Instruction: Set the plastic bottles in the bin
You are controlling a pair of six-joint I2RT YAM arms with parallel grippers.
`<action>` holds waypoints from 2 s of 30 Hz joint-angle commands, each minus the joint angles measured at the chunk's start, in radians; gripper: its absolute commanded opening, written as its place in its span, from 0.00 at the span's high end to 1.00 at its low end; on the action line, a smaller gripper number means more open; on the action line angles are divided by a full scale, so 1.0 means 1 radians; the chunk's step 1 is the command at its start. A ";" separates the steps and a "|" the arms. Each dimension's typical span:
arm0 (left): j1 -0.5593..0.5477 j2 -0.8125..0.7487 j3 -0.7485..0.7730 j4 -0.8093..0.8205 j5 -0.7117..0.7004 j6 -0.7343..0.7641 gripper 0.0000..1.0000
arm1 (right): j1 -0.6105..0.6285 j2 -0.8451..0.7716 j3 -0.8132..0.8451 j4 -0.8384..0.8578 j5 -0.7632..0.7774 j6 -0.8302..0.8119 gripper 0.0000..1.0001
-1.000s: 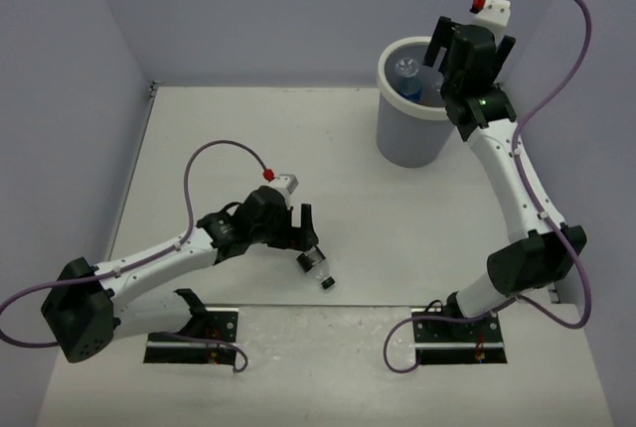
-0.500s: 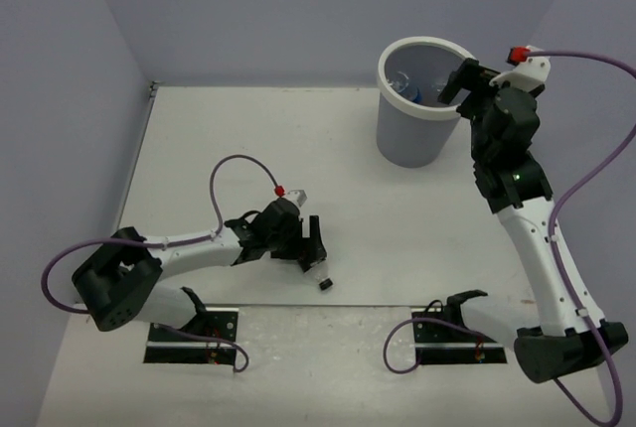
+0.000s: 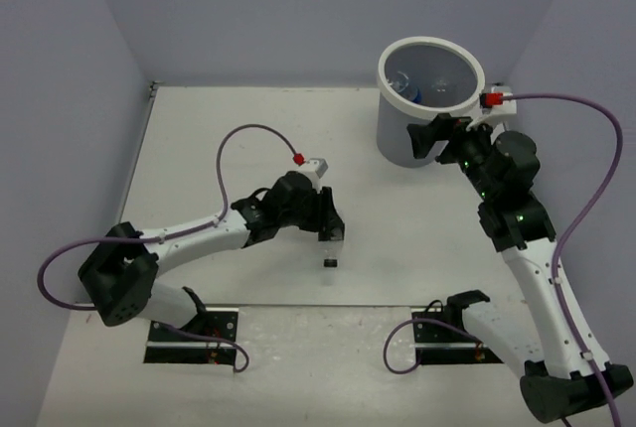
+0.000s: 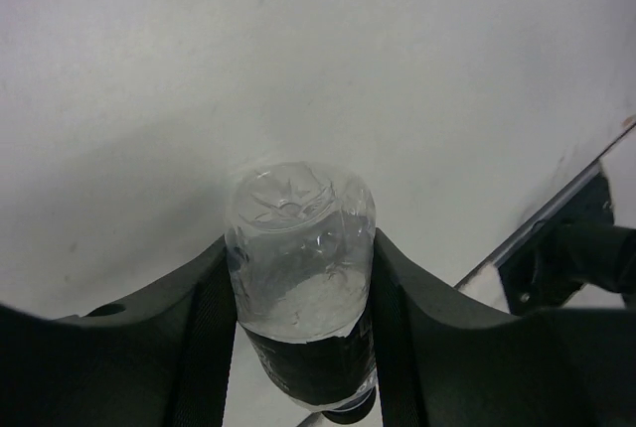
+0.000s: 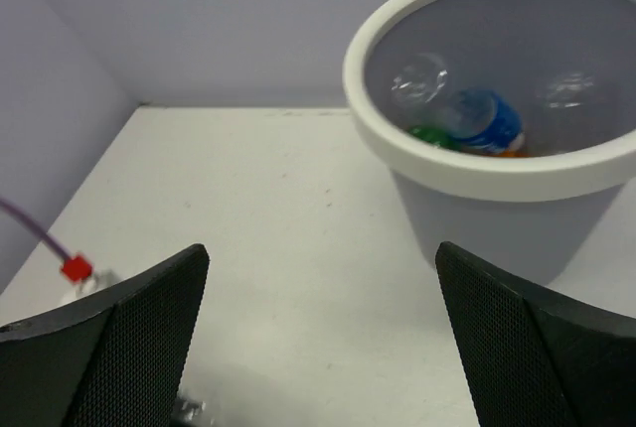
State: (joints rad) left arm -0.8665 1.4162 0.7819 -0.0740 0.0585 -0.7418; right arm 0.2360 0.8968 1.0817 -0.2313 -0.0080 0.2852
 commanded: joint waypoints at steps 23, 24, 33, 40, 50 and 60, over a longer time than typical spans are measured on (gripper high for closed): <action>-0.003 -0.234 0.161 0.560 0.004 0.140 1.00 | 0.149 -0.004 -0.281 0.270 -0.886 0.083 0.01; -0.003 -0.239 0.156 0.572 0.007 0.134 1.00 | 0.153 0.006 -0.281 0.274 -0.870 0.087 0.01; -0.003 -0.237 0.127 0.617 0.004 0.087 0.81 | 0.163 0.040 -0.284 0.368 -0.826 0.161 0.85; -0.003 -0.289 0.185 0.458 -0.157 0.130 0.00 | 0.156 0.054 -0.147 0.167 -0.536 0.126 1.00; 0.153 -0.476 0.191 -0.018 -0.563 0.128 0.00 | 0.018 0.271 0.232 -0.051 -0.068 0.061 1.00; 0.320 -0.479 0.174 -0.184 -0.676 0.109 0.00 | -0.103 0.702 0.646 -0.214 0.143 0.038 0.87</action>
State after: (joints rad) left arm -0.5785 0.9386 0.9463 -0.1684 -0.5365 -0.6277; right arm 0.1574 1.4871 1.6221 -0.3363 0.0252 0.3400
